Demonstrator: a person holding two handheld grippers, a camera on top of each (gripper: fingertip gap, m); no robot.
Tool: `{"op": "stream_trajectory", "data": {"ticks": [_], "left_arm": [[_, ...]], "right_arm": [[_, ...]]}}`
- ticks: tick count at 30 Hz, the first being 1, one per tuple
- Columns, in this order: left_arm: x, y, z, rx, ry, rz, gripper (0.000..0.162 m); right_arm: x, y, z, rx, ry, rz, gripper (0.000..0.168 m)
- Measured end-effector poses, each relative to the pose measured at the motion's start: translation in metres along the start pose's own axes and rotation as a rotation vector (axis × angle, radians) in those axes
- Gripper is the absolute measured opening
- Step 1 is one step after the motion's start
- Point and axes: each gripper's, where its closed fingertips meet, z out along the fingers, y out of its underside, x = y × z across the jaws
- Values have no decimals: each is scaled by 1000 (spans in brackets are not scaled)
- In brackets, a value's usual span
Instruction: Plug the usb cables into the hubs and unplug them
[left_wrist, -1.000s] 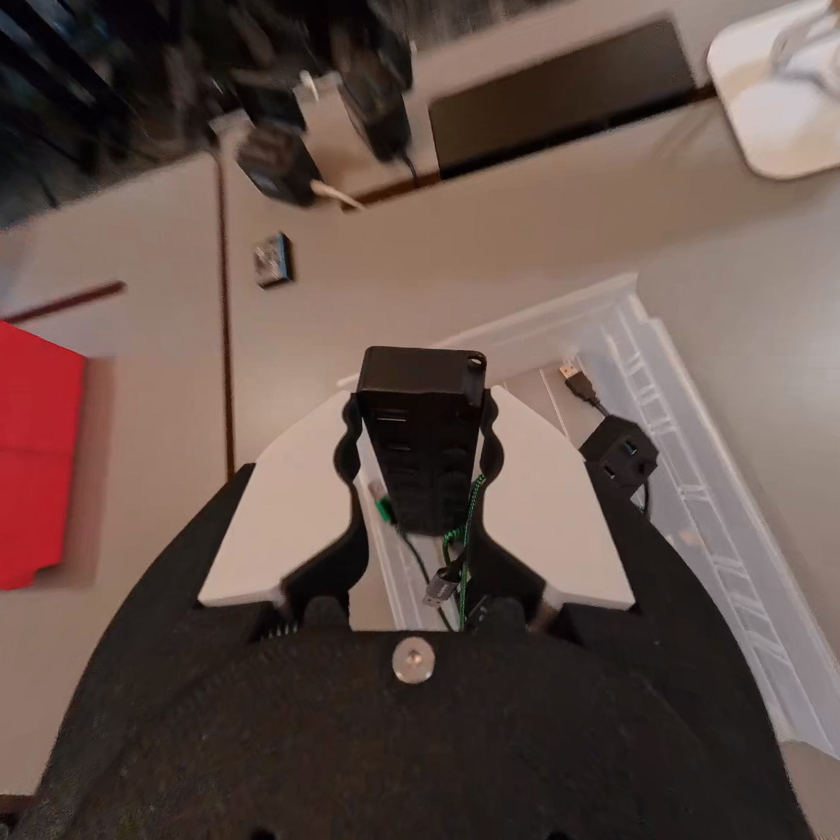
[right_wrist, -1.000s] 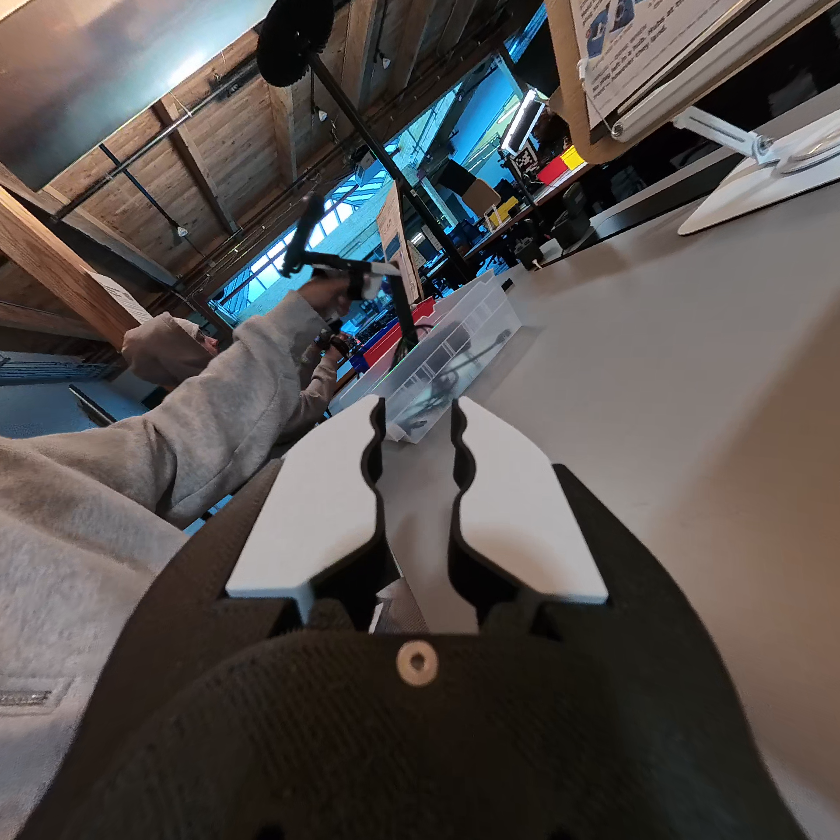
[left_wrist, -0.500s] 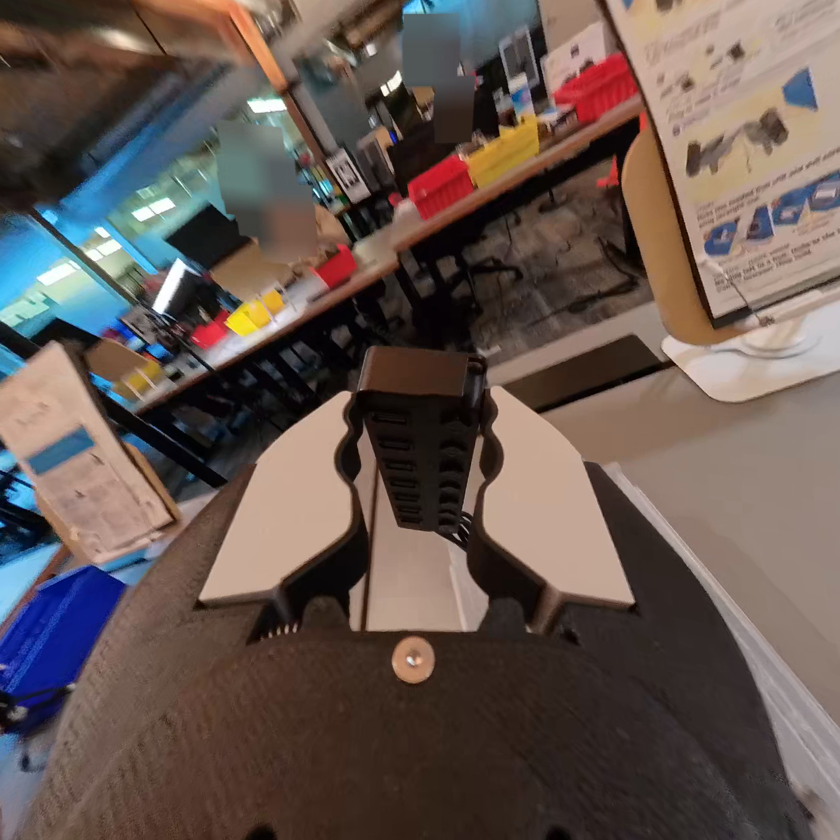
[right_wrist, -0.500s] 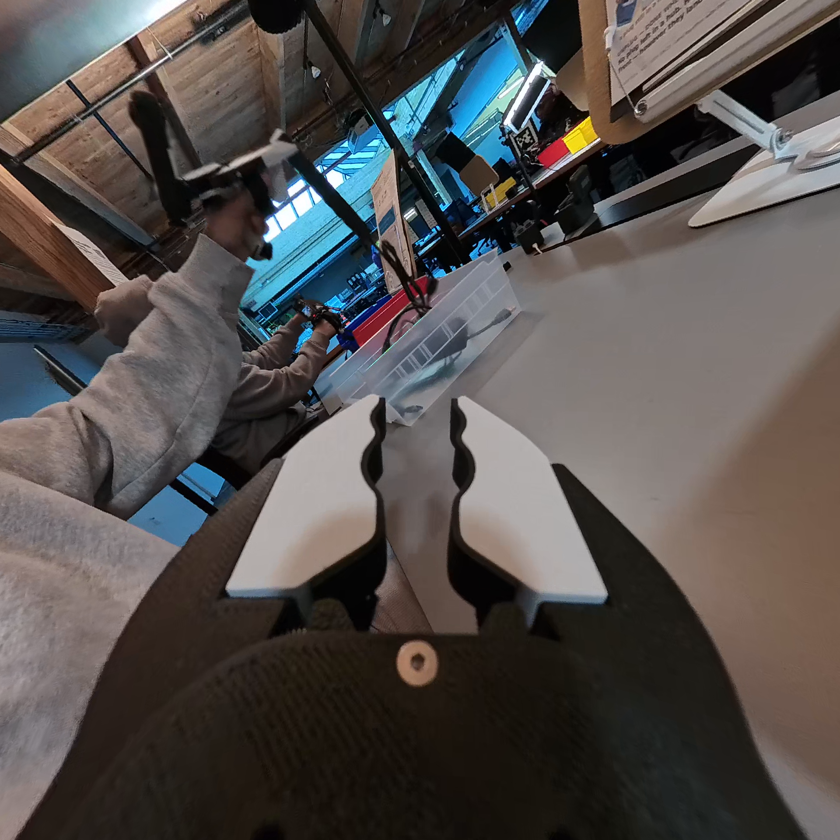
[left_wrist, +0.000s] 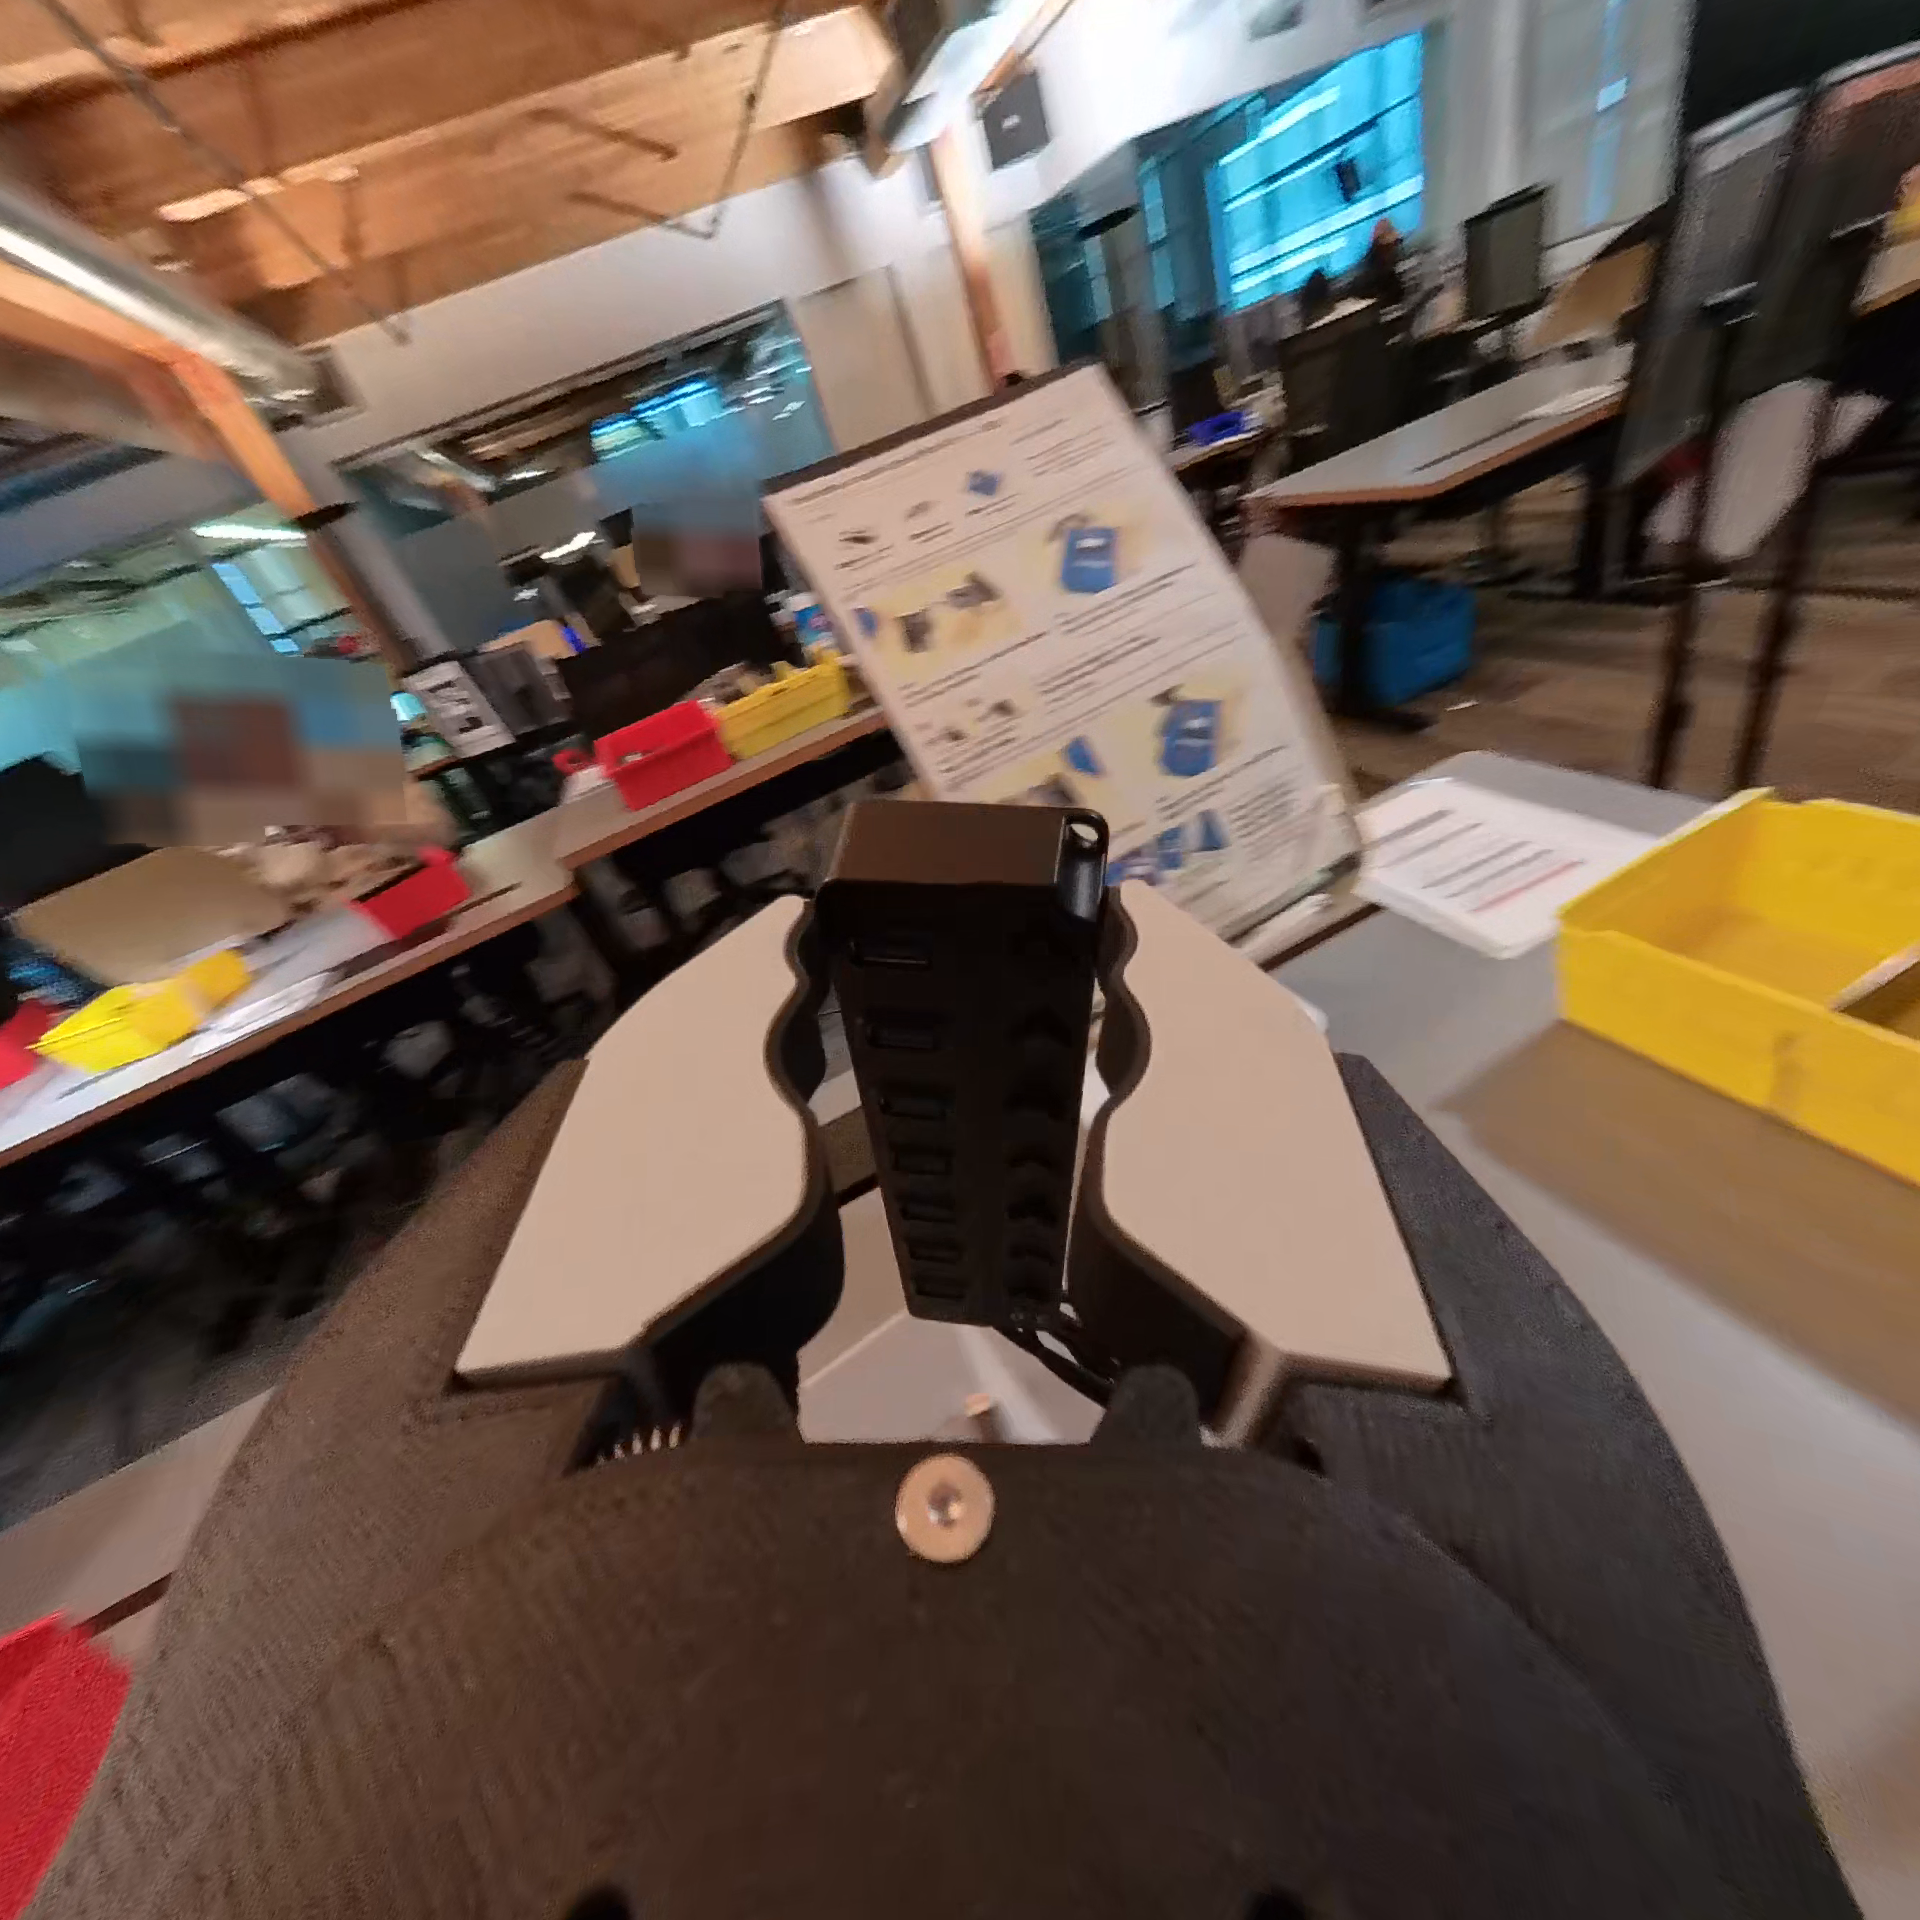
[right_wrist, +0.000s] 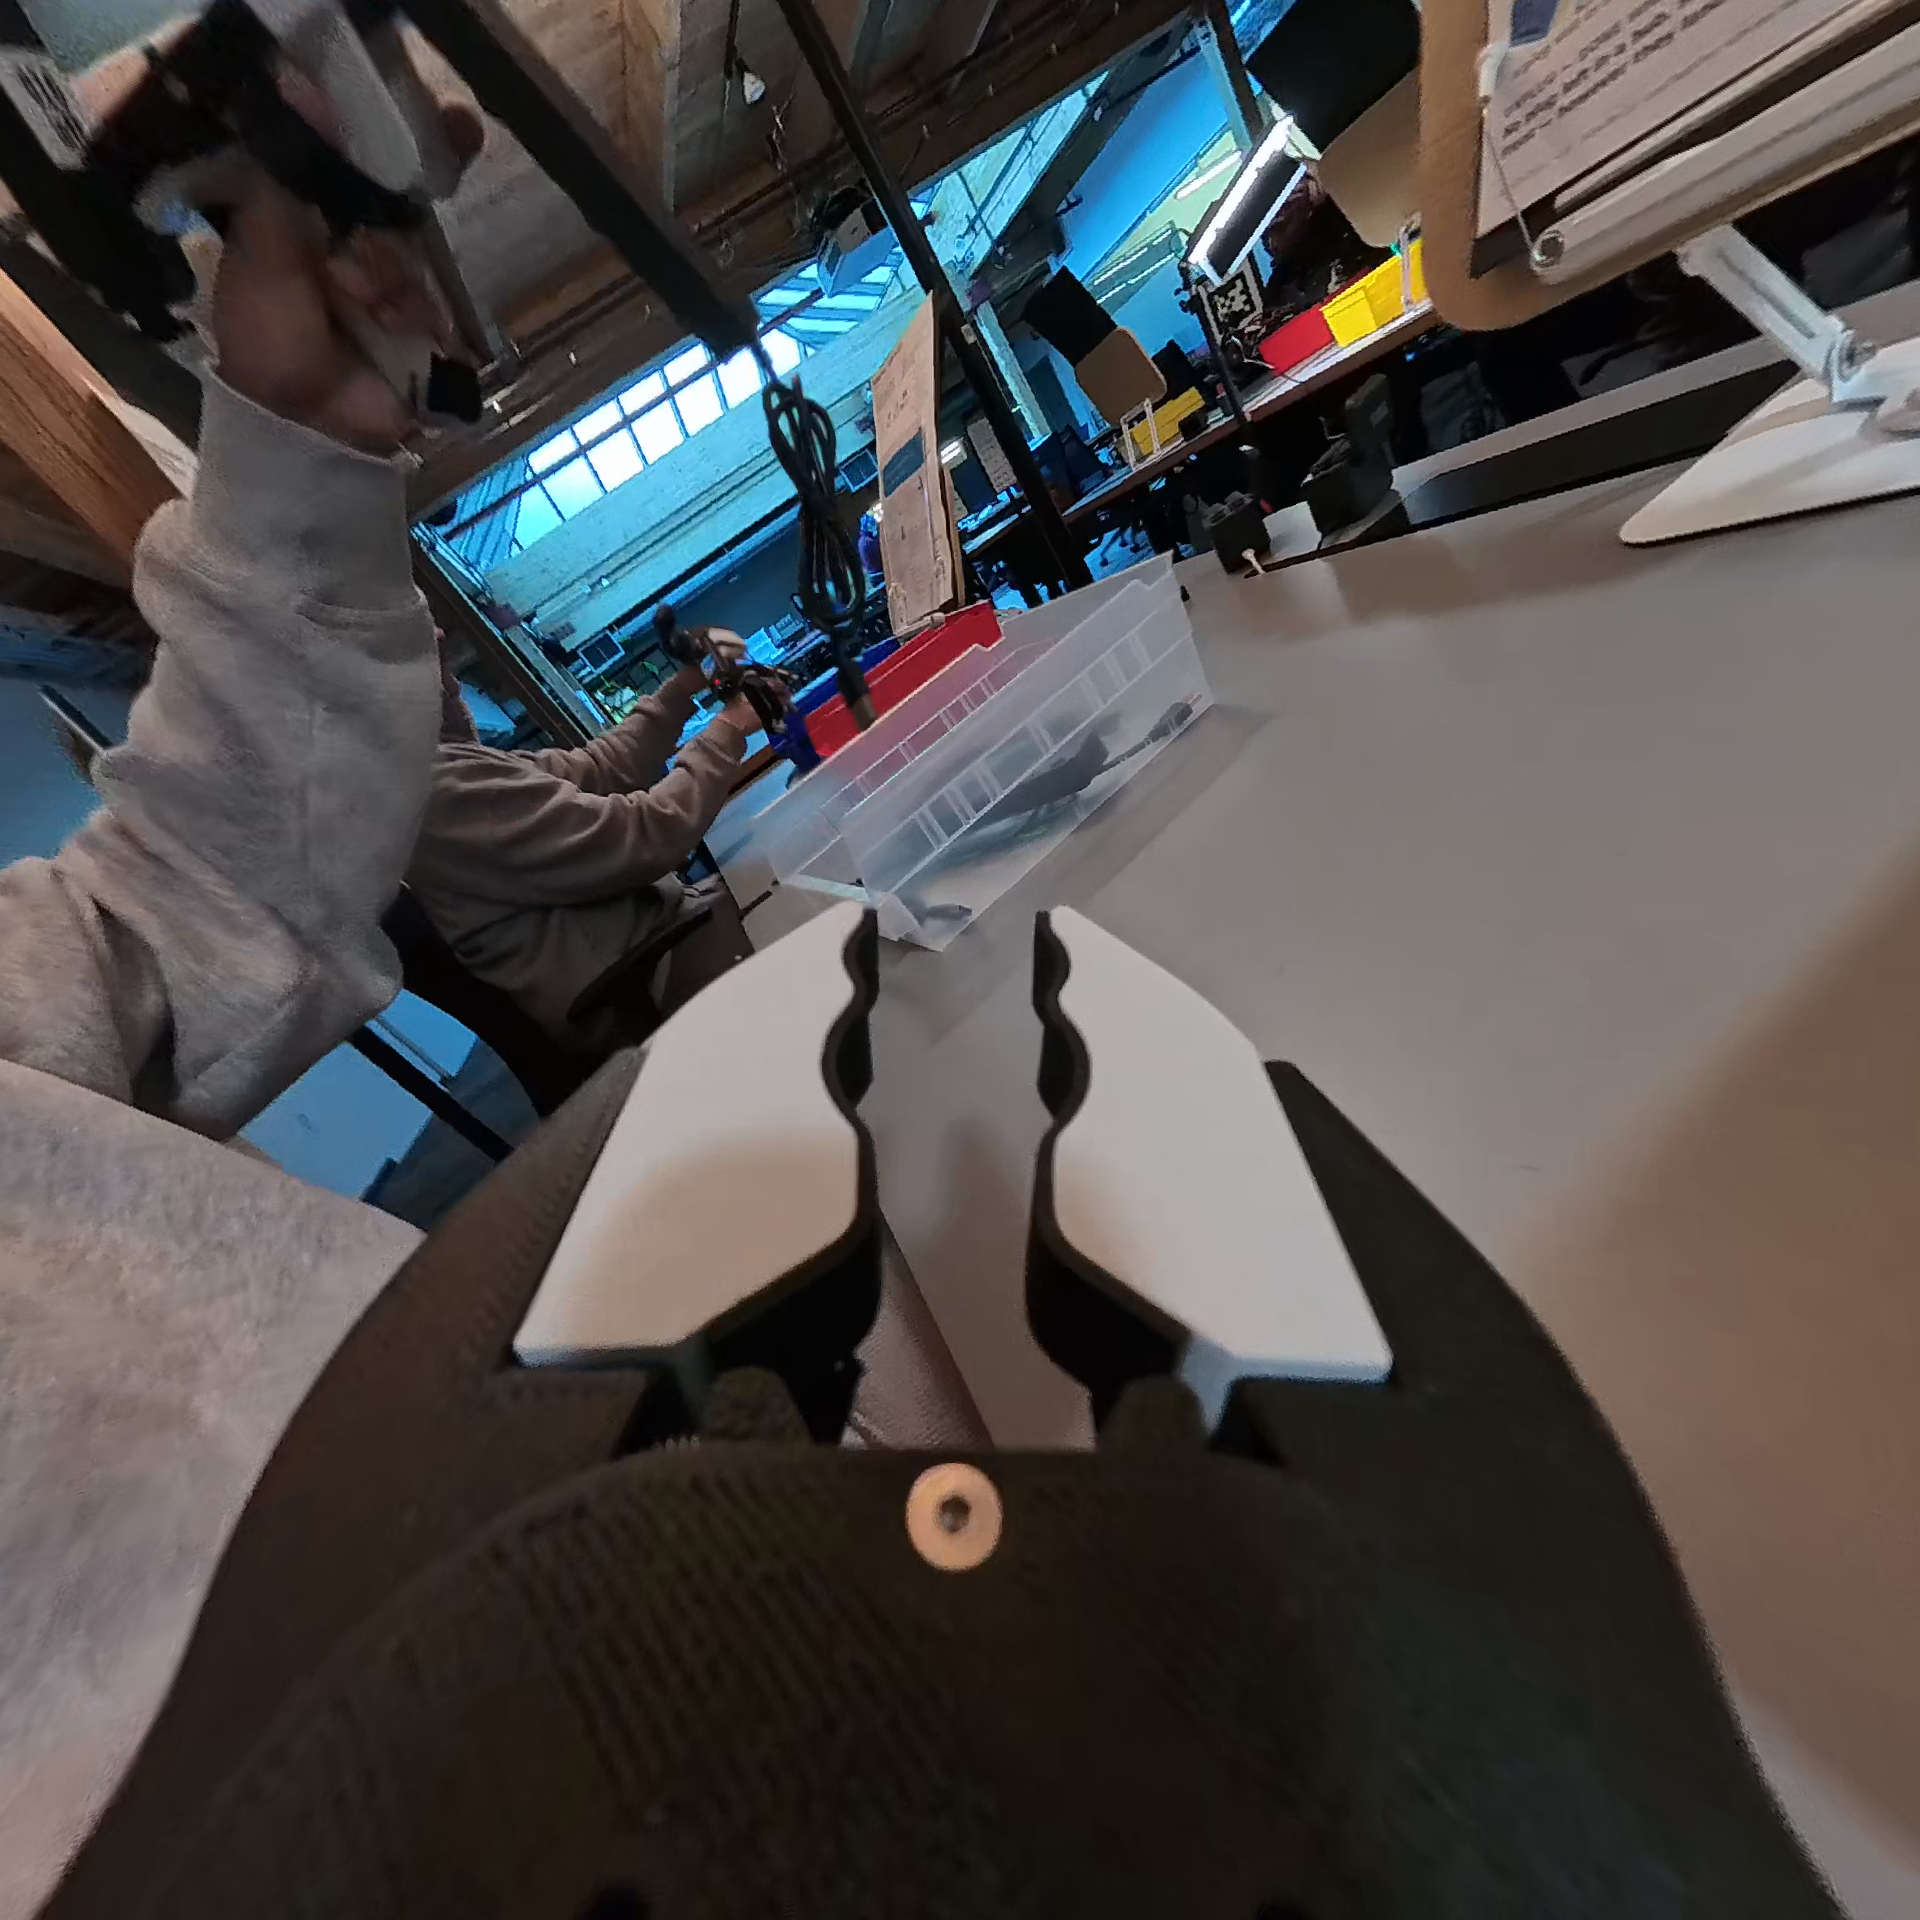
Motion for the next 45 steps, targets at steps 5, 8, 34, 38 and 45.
{"op": "stream_trajectory", "data": {"ticks": [5, 8, 34, 38, 45], "left_arm": [[88, 5, 21, 72, 198, -113, 54], [133, 20, 42, 98, 272, -198, 53], [298, 232, 52, 32, 911, -1082, 83], [333, 236, 44, -42, 1043, -1048, 77], [329, 237, 45, 27, 1006, -1057, 29]], "right_arm": [[-9, -20, 16, 86, 84, -182, 39], [-30, -44, 46, 126, 105, -395, 50], [26, -63, 74, 138, -174, 205, 24], [40, -56, 72, 174, -156, 254, 24], [33, -34, 85, 130, -190, 234, 25]]}}
